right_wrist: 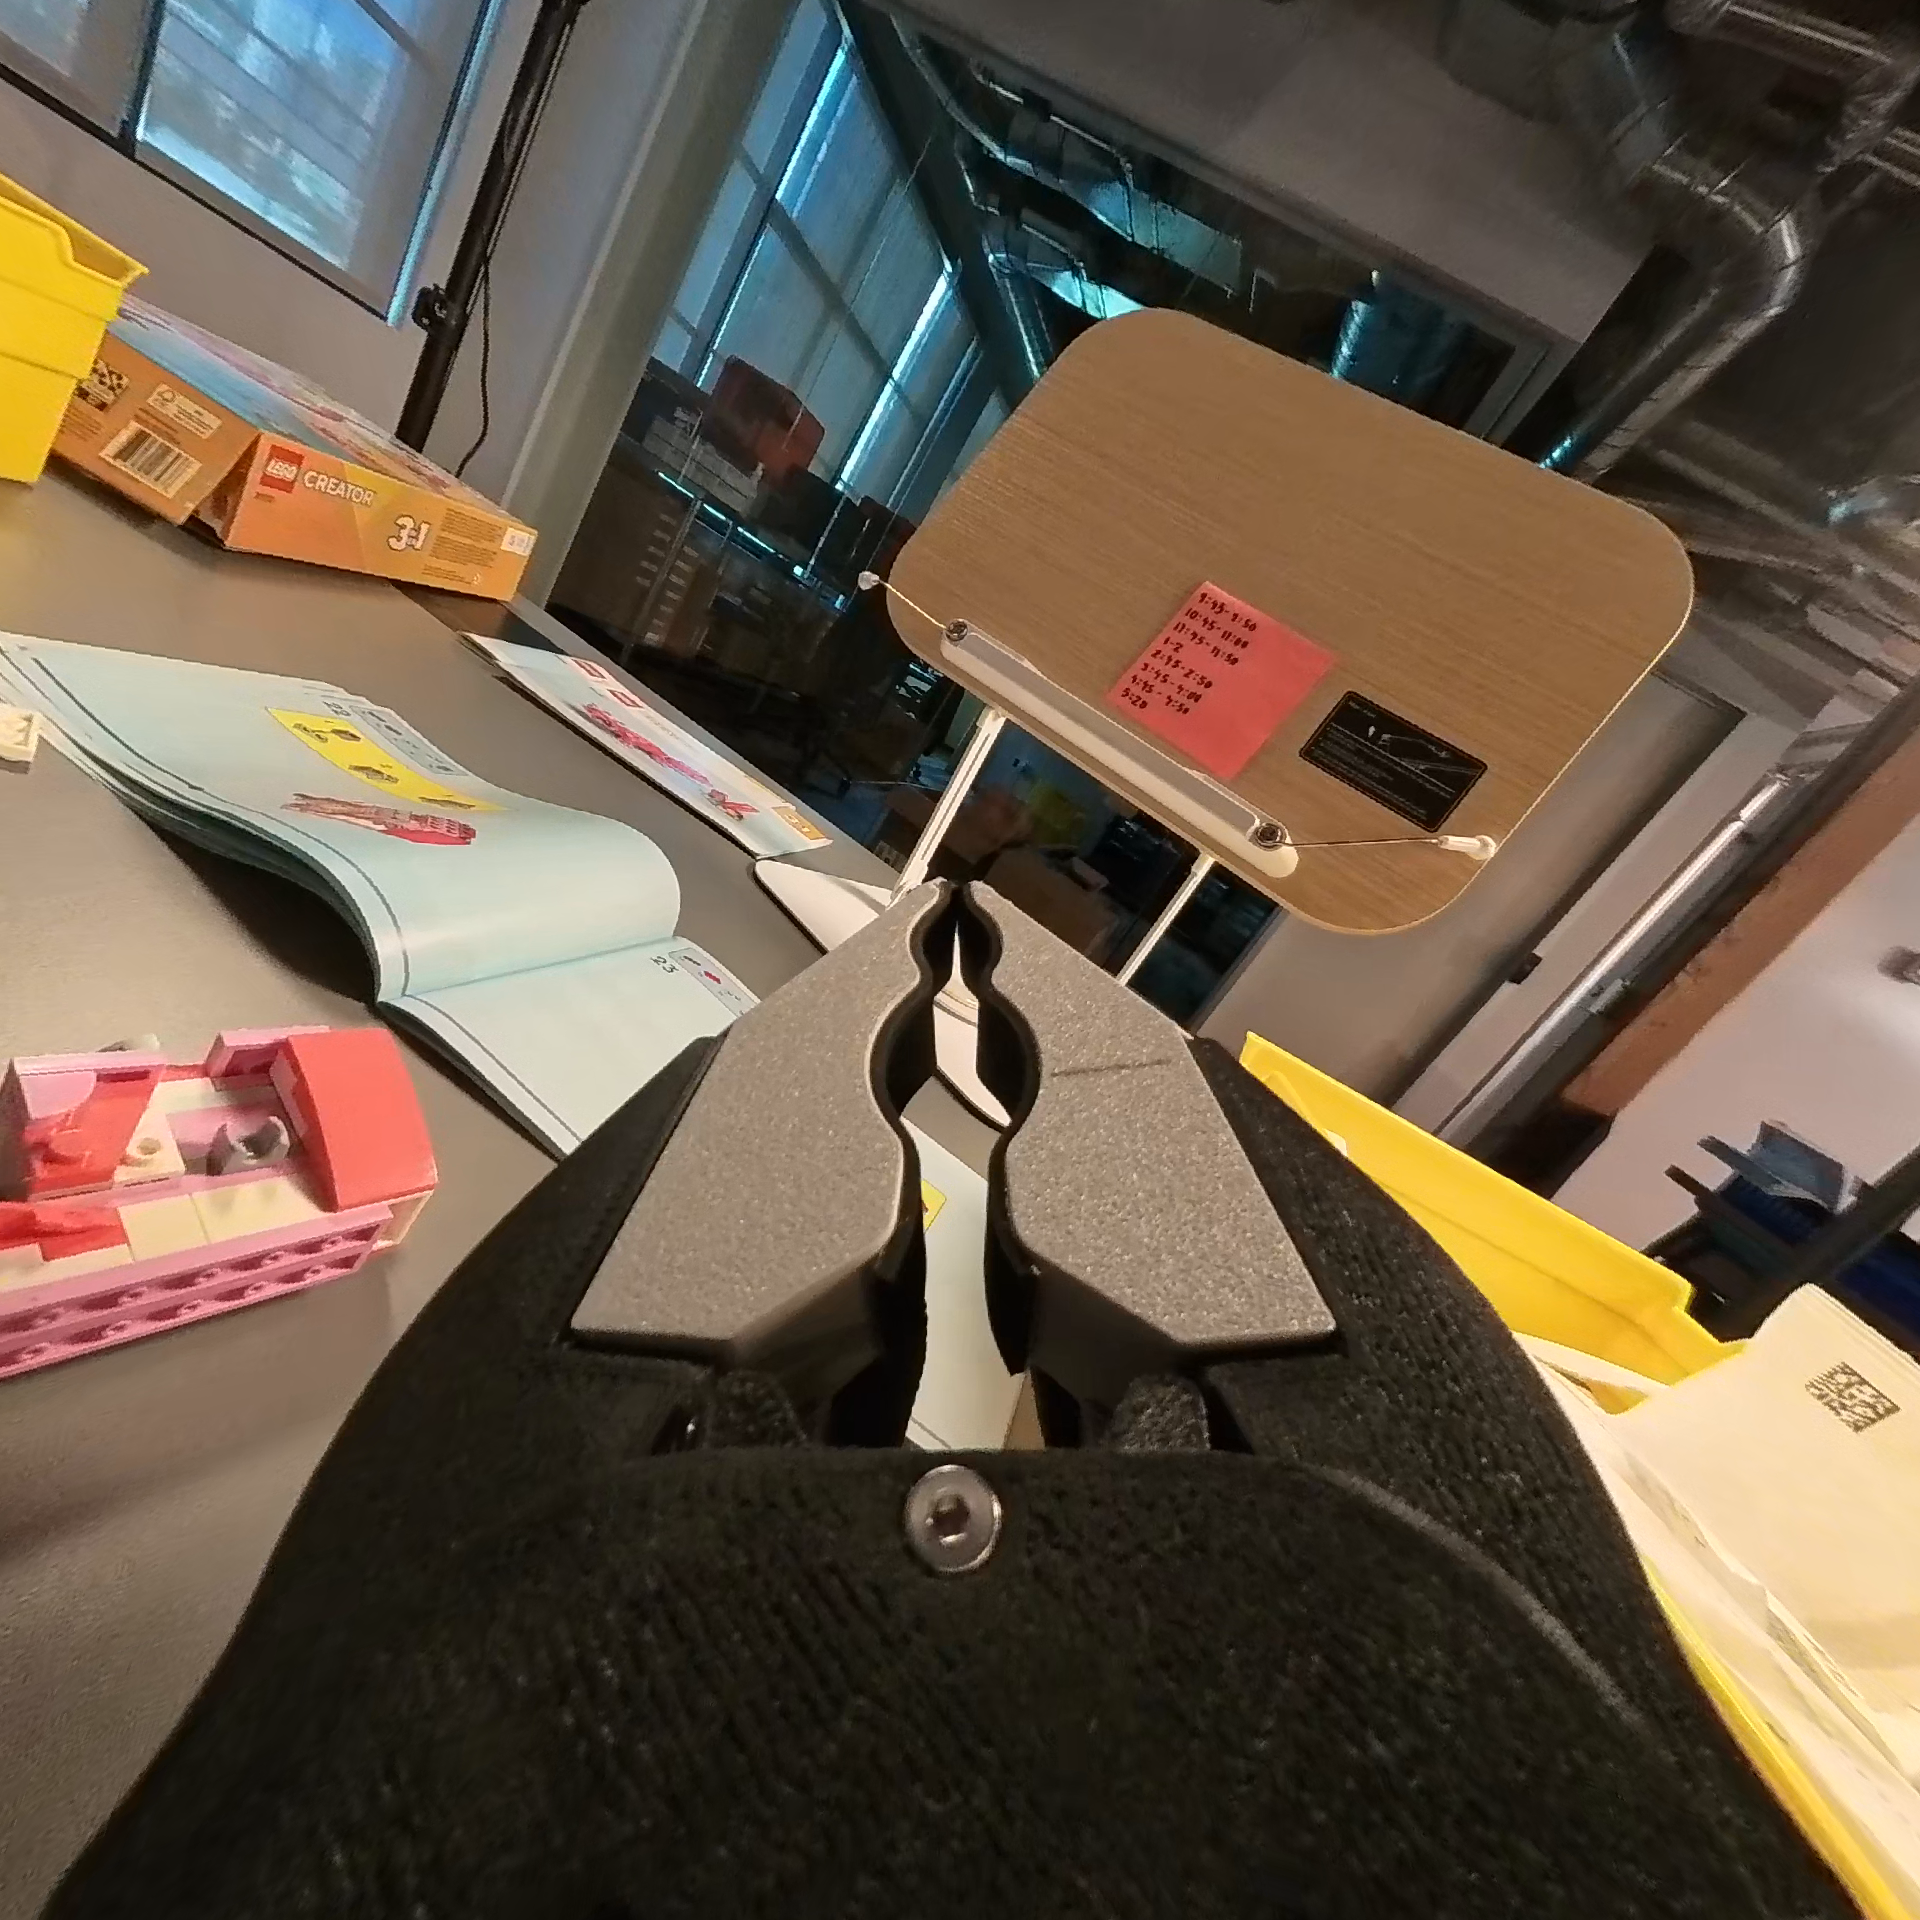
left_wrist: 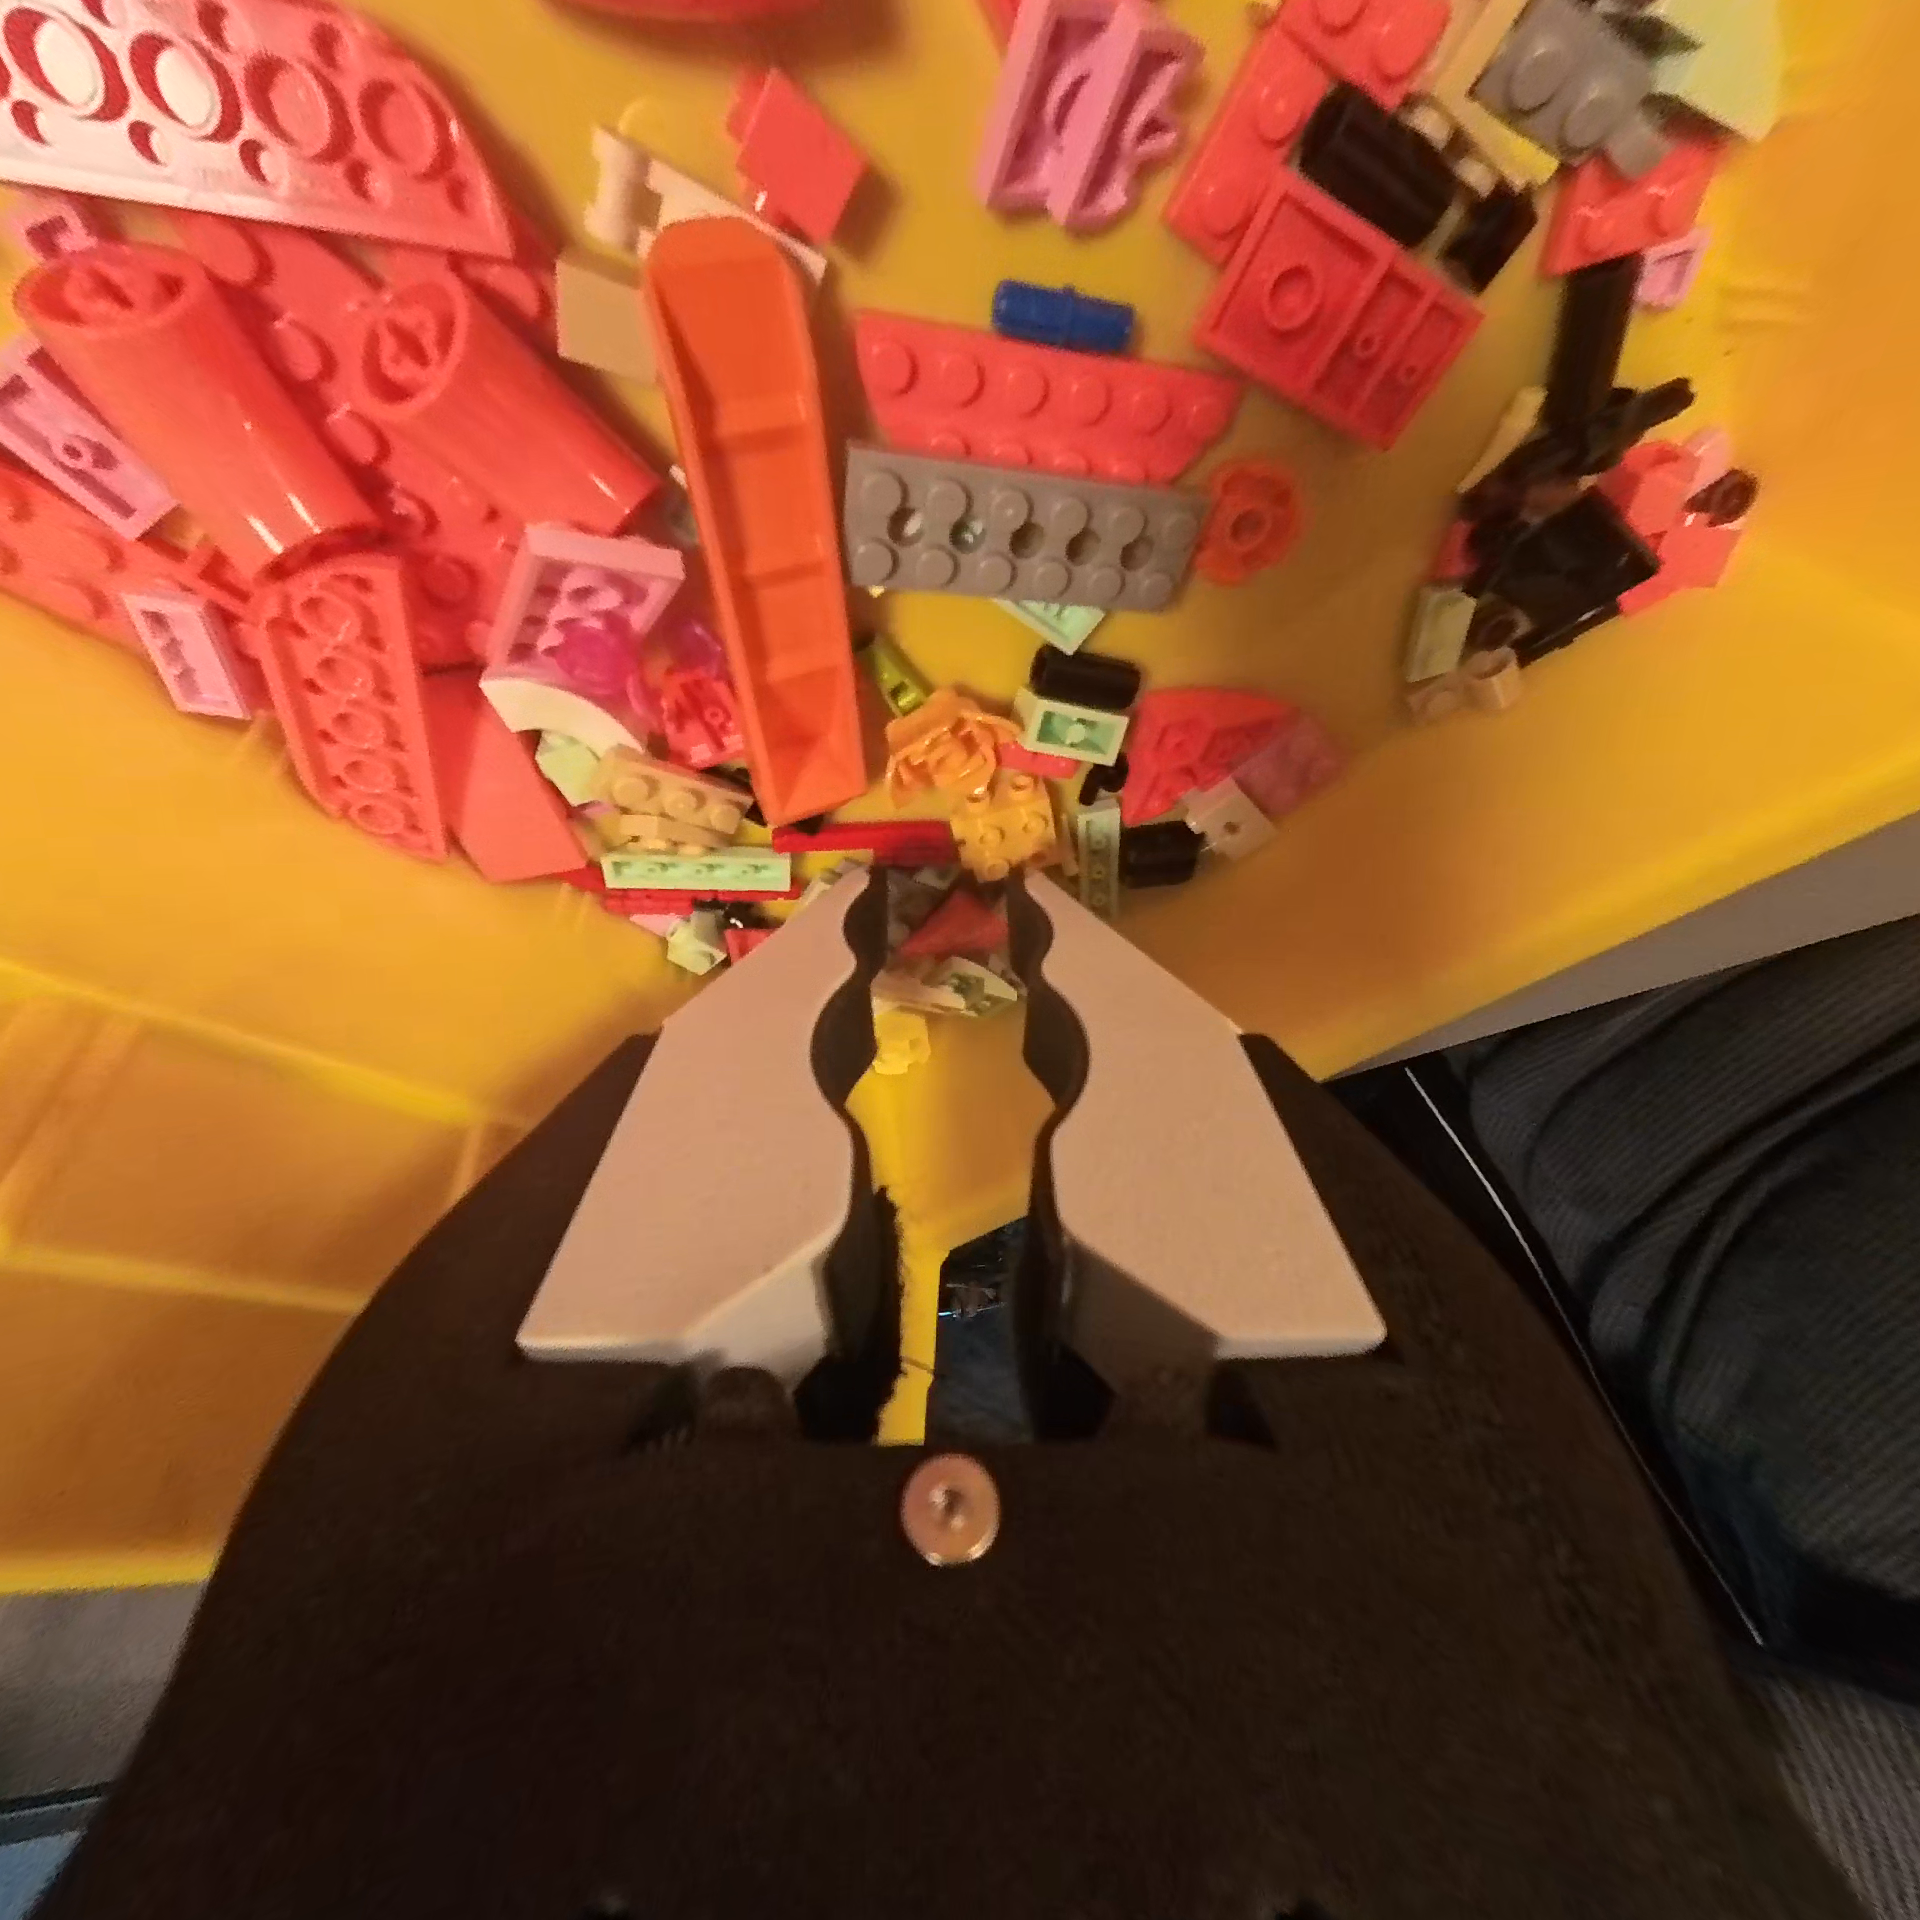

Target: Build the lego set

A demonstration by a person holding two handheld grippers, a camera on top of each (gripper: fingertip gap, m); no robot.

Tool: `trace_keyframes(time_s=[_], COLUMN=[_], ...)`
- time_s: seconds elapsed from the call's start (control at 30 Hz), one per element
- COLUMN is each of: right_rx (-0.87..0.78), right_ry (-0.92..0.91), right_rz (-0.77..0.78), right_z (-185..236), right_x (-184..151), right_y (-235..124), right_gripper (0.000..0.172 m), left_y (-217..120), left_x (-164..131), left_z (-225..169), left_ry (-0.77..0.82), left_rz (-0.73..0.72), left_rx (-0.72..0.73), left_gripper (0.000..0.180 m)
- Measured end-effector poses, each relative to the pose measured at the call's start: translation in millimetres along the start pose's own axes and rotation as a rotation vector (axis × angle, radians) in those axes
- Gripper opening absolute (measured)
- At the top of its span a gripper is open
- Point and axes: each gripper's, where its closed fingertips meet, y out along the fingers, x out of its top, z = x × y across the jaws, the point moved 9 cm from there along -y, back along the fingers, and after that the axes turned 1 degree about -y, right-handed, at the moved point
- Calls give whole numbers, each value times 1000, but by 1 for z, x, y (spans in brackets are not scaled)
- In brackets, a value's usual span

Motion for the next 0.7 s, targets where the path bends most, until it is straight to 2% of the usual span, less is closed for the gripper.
trace_keyframes(time_s=[0.13,0.37,0.53,0.7], right_rx=[3,7,10,11], right_ry=[-1,-2,-3,-4], right_rz=[2,1,3,2], right_z=[0,1,1,1], right_x=[0,0,0,0], right_y=[0,0,1,1], right_gripper=[0,0,0,0], left_y=[-2,-14,-12,-4], left_x=[1,3,4,3], left_z=[-1,3,0,2], left_ry=[20,6,33,23], left_rz=[-1,0,-7,15], left_rx=[0,55,53,56], left_gripper=[16,16,8,9])
